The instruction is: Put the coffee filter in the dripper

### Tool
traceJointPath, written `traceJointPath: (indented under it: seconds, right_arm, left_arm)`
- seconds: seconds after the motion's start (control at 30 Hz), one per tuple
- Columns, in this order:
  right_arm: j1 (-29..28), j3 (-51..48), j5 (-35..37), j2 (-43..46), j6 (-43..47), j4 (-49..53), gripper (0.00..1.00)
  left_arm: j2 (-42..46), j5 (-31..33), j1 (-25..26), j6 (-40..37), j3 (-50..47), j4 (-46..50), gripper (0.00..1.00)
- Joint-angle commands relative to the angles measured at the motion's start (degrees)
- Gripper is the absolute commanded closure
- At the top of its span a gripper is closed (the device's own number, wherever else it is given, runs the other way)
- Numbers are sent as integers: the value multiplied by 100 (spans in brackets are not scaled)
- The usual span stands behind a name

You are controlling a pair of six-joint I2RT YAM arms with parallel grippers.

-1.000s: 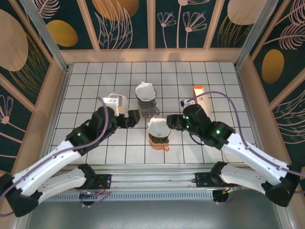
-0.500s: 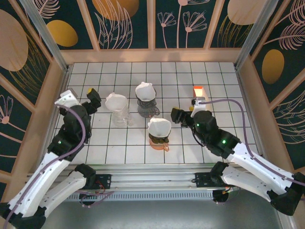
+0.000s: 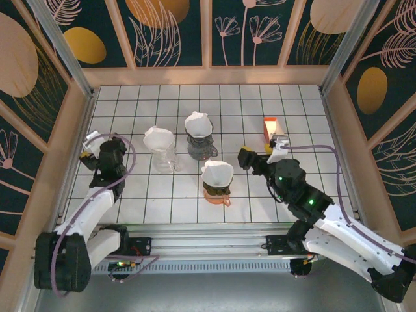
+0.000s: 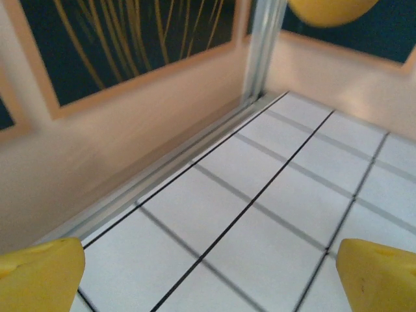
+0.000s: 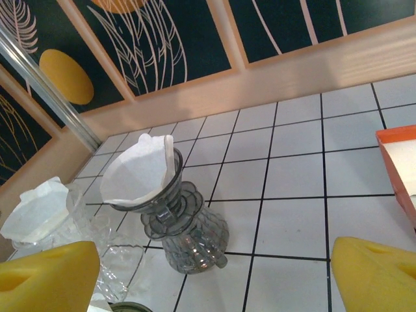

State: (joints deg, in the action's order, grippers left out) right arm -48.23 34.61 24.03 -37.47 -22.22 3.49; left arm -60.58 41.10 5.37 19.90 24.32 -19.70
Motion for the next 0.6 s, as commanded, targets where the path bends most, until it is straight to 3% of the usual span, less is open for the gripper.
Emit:
traceJointPath:
  seconds: [0.0, 0.13, 0.27, 0.33, 0.4, 0.57]
  right_arm:
    - [109, -95, 139, 117, 143, -196, 6]
    - [253, -103, 168, 93, 187, -84, 4]
    - [389, -134, 248, 100, 137, 76, 2]
    - [434, -143, 308, 91, 91, 130, 1]
    - [493, -113, 367, 66, 90, 211, 1]
    - [661, -229, 743, 13, 79, 171, 1]
  left_arm:
    - [-394, 254, -44, -389, -495, -1931, 1]
    - [-986, 67, -44, -348, -918, -3379, 1]
    - [-1718, 536, -93, -362, -1109, -4375, 1]
    - [-2082, 593, -153, -315, -1002, -4541, 1]
    - [-2102, 376, -243, -201, -759, -3975, 1]
    - [-1867, 160, -289, -222, -1314, -4751, 1]
